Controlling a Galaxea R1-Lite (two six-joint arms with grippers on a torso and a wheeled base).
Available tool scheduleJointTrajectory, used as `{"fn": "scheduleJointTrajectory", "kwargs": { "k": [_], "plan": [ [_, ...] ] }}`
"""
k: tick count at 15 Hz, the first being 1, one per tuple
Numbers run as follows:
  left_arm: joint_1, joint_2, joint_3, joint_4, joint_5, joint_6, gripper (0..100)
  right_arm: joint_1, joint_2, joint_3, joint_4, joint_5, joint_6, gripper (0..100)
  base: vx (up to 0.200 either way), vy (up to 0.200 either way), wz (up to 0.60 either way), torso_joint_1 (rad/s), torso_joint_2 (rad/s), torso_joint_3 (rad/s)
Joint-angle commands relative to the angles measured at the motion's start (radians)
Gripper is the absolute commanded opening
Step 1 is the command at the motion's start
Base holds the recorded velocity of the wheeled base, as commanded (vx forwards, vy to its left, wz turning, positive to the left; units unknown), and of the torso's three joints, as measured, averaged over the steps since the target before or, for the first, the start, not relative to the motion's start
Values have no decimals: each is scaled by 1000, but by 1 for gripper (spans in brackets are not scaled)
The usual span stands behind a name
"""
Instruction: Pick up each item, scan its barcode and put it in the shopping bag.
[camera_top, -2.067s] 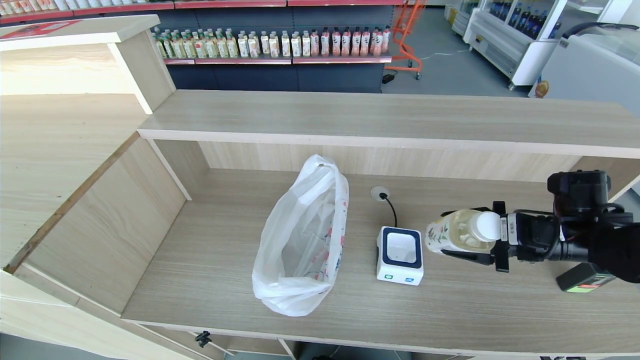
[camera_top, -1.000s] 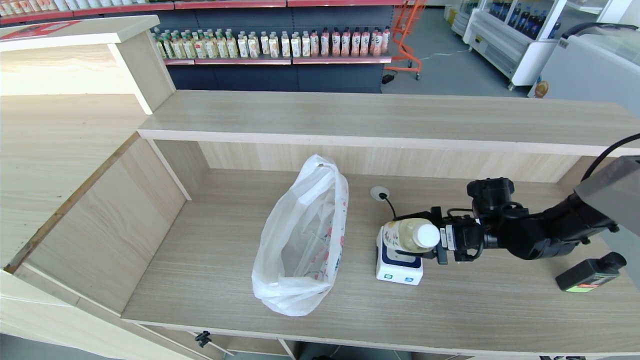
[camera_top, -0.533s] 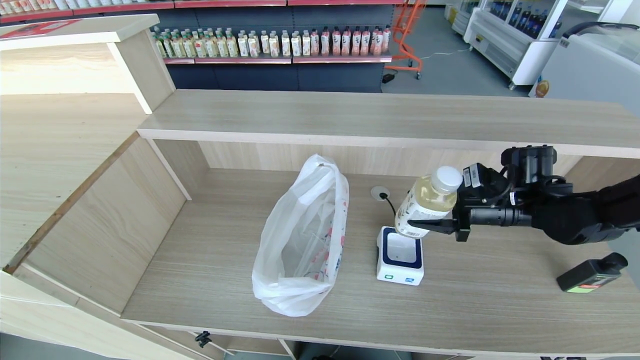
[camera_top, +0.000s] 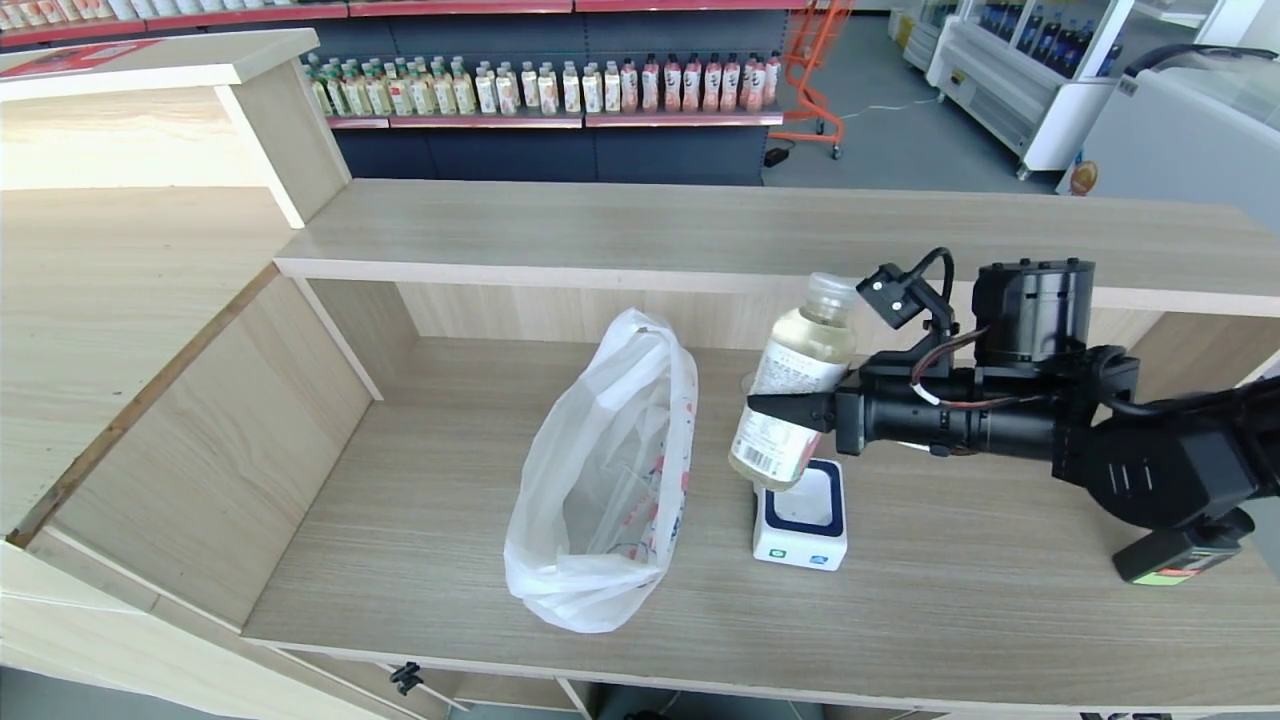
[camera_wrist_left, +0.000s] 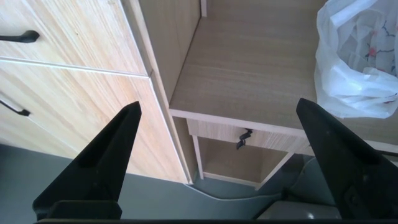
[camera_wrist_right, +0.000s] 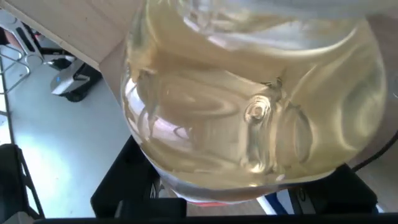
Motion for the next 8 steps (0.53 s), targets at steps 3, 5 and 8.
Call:
{"fn": "scheduleJointTrajectory", "kwargs": {
  "k": [3,5,8],
  "plan": [
    [0,0,0,0,1,0,100,115,179,-99,-85,-39,118,0,0,0,0,0,0,0],
    [0,0,0,0,0,-2,100,119,235,-140,-94,-59,120,0,0,0,0,0,0,0],
    [0,0,0,0,1,0,100,144,336,-170,-106,-59,-5,0,0,0,0,0,0,0]
  ]
}}
